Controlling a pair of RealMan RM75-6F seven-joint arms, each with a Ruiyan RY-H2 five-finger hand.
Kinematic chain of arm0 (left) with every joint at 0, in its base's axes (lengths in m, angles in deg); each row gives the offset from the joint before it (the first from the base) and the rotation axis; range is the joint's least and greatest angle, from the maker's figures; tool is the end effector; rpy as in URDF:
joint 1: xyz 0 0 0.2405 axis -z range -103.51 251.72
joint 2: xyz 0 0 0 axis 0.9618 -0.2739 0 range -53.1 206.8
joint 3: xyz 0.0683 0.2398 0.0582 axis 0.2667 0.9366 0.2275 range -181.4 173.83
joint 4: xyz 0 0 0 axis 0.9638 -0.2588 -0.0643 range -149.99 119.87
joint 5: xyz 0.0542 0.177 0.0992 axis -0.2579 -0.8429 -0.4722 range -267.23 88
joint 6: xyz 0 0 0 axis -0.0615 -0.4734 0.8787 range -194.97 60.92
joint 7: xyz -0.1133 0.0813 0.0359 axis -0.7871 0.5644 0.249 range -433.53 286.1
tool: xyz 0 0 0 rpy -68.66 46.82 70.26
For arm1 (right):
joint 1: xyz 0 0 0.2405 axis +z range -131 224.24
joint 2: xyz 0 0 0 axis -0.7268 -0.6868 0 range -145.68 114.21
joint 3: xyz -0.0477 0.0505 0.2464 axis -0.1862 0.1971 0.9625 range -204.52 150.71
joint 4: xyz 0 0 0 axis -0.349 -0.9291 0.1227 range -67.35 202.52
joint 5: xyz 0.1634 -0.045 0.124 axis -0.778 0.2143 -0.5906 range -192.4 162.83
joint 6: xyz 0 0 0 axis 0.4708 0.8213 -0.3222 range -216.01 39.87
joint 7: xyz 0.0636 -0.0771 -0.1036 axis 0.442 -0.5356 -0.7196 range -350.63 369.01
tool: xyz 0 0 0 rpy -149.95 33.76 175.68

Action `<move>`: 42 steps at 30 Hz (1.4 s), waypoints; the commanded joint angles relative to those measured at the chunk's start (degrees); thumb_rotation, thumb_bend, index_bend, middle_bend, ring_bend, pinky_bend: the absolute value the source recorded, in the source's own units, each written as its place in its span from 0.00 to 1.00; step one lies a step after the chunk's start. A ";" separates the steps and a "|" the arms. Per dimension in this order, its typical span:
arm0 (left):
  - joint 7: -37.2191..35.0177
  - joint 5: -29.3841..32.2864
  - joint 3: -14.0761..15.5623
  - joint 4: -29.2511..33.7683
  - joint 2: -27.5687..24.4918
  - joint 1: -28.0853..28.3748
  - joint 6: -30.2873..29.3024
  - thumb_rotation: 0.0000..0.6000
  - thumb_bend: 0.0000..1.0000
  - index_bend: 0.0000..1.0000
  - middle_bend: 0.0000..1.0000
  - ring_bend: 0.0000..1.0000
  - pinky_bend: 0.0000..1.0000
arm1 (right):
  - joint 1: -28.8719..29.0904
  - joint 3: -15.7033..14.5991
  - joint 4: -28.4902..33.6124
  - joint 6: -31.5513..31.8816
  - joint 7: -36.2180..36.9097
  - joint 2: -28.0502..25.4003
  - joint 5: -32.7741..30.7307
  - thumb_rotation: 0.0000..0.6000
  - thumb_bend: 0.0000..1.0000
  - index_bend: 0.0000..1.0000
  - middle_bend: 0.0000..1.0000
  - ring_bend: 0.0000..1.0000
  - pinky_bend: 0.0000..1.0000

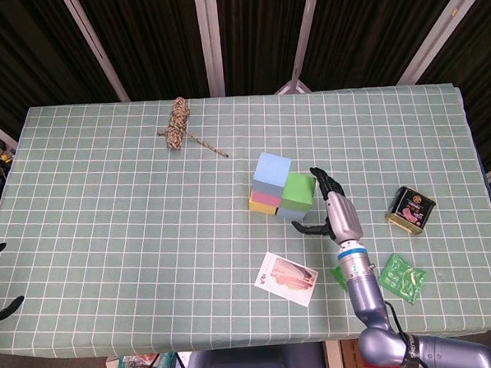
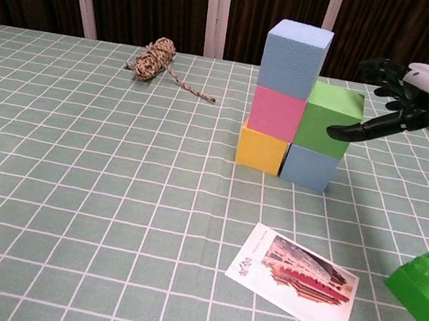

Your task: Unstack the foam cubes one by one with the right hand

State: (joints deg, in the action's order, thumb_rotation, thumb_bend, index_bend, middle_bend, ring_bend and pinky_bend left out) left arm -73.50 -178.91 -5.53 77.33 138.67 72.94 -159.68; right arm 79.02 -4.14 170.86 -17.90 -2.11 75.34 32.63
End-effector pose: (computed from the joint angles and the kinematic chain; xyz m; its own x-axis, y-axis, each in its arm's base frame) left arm -0.3166 0.1435 0.1831 0.4390 -0.0676 0.8960 0.8985 0.0295 -0.4380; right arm -0.1320 -0.3178 0.0221 -0.2561 -0.1718 0.9513 -0.9666 0.0593 -0.2495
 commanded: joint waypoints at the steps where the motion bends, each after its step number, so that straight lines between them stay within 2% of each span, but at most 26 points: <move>1: -0.02 0.12 -0.03 0.08 -0.02 0.04 0.09 1.00 0.17 0.17 0.00 0.00 0.00 | 1.45 1.03 -0.57 1.36 -1.86 1.96 -1.48 1.00 0.19 0.11 0.08 0.12 0.00; 8: -0.72 0.70 -0.32 0.17 -0.33 0.12 0.22 1.00 0.17 0.18 0.00 0.00 0.00 | 4.29 2.47 -4.09 3.67 -5.37 6.40 -4.26 1.00 0.19 0.18 0.18 0.22 0.01; 16: -1.65 1.51 -0.73 0.24 -0.65 0.02 0.06 1.00 0.17 0.18 0.00 0.00 0.00 | 5.78 3.48 -8.62 4.60 -6.29 9.46 -5.76 1.00 0.19 0.20 0.23 0.33 0.08; 25: -1.04 1.77 -0.75 0.53 -0.52 0.14 0.35 1.00 0.17 0.19 0.00 0.00 0.00 | 6.43 3.82 -12.81 4.23 -4.91 11.48 -4.90 1.00 0.19 0.22 0.33 0.52 0.27; 29: -0.74 1.95 -0.87 0.57 -0.42 0.31 0.58 1.00 0.17 0.20 0.00 0.00 0.00 | 6.64 3.51 -13.91 4.56 -5.00 12.12 -3.92 1.00 0.19 0.22 0.36 0.58 0.33; 34: -0.58 2.07 -0.97 0.52 -0.42 0.50 0.81 1.00 0.17 0.20 0.00 0.00 0.00 | 7.12 2.47 -16.86 5.62 -6.42 13.57 -2.47 1.00 0.19 0.22 0.37 0.56 0.34; 36: -0.76 2.12 -1.01 0.53 -0.48 0.47 0.74 1.00 0.17 0.20 0.00 0.00 0.00 | 7.16 2.33 -17.76 5.09 -6.49 13.96 -2.75 1.00 0.19 0.22 0.37 0.53 0.35; 42: -1.19 2.30 -1.13 0.58 -0.63 0.39 0.55 1.00 0.17 0.20 0.00 0.00 0.00 | 6.97 2.44 -20.38 3.34 -5.45 14.50 -3.15 1.00 0.19 0.22 0.37 0.52 0.34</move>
State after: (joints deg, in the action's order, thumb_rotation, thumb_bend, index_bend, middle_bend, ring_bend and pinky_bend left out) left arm -74.69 -176.61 -6.66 77.91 138.05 73.33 -159.13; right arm 86.02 -1.68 151.03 -14.26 -7.77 89.64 29.49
